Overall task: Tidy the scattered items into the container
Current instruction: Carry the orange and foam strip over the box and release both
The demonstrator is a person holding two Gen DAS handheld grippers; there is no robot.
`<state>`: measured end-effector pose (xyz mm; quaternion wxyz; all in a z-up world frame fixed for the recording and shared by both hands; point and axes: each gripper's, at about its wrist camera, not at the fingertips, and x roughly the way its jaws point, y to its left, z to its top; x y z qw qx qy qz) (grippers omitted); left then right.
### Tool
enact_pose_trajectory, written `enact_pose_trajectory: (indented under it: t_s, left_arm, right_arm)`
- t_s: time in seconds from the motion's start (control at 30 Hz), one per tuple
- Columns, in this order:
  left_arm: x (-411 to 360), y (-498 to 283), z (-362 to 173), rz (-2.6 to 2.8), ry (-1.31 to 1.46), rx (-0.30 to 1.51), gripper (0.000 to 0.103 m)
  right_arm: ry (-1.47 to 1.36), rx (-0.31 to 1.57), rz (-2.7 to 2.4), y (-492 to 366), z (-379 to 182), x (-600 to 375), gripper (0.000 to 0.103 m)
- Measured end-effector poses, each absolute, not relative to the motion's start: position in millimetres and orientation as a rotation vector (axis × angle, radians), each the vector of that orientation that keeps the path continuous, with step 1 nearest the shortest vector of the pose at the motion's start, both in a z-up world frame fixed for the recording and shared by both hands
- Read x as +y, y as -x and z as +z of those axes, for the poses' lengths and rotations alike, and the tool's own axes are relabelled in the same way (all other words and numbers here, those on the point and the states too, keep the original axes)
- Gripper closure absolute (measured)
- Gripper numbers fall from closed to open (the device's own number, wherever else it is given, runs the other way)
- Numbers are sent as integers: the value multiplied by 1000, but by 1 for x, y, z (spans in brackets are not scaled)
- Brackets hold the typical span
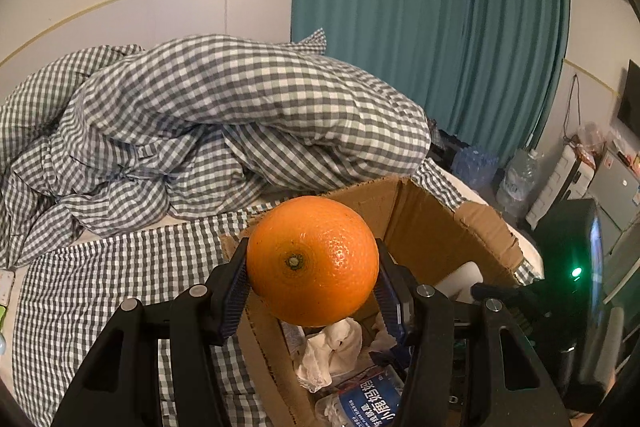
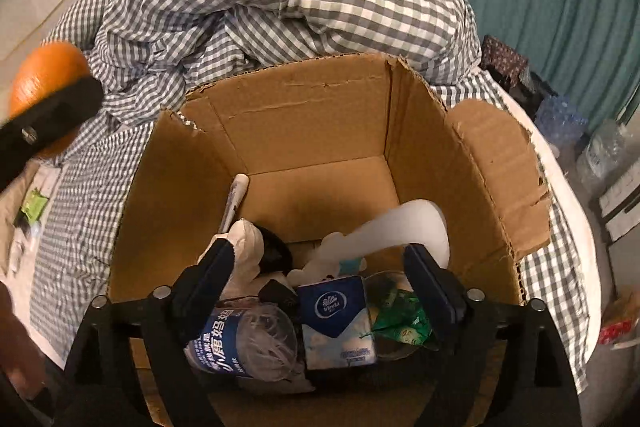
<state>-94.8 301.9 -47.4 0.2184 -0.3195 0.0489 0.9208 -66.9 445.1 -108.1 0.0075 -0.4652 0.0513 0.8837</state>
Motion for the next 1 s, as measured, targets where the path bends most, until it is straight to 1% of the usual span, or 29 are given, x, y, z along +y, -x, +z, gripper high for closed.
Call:
enact_pose_trajectory:
  t_s: [0.07,0.2,0.3,0.43,0.5,0.57,0.6,0.67,0.7,0.73,0.8,0.9,1.0]
  left_arm:
    - [305,97,-51,2538,903,142,46]
    - [314,101,-61,2506,941,158,46]
    - [316,106,-64,2489,973,121,45]
    - [327,107,-75,2469,1023,154,45]
    - [330,108,-81,2453,1053,157,45]
    - [333,107,-86,2440,1074,152,44]
    - [333,107,-86,2436,1071,139,41]
    - [332,106,-83,2440,1053,123,24]
    - [331,105,-79,2448,1039,113,11]
    - [330,104,-75,2457,1027,110,6]
    - [328,103,-68,2478,998,118,5]
    - [325,99,-59,2505,973,154,0]
    - [318,97,-52,2515,957,144,0]
  right_arm:
    - [1400,142,2776,61,-99,447,12]
    - [1257,207,2823,52,-75,456,9]
    - [1157,61,2787,45,-64,454,7]
    - [1057,4,2720,36,-53,462,2]
    - [1020,-30,2687,32,-49,466,2]
    - [986,-23,2690,27,-45,471,2]
    - [975,-13,2695,26,-43,474,2]
    - [946,5,2698,22,-38,477,1]
    - [929,15,2703,20,-36,479,1]
    - [915,24,2709,18,-33,480,1]
    - [893,42,2716,16,-29,480,1]
    - [861,74,2729,13,-25,479,1]
    - [834,91,2728,8,-21,477,0]
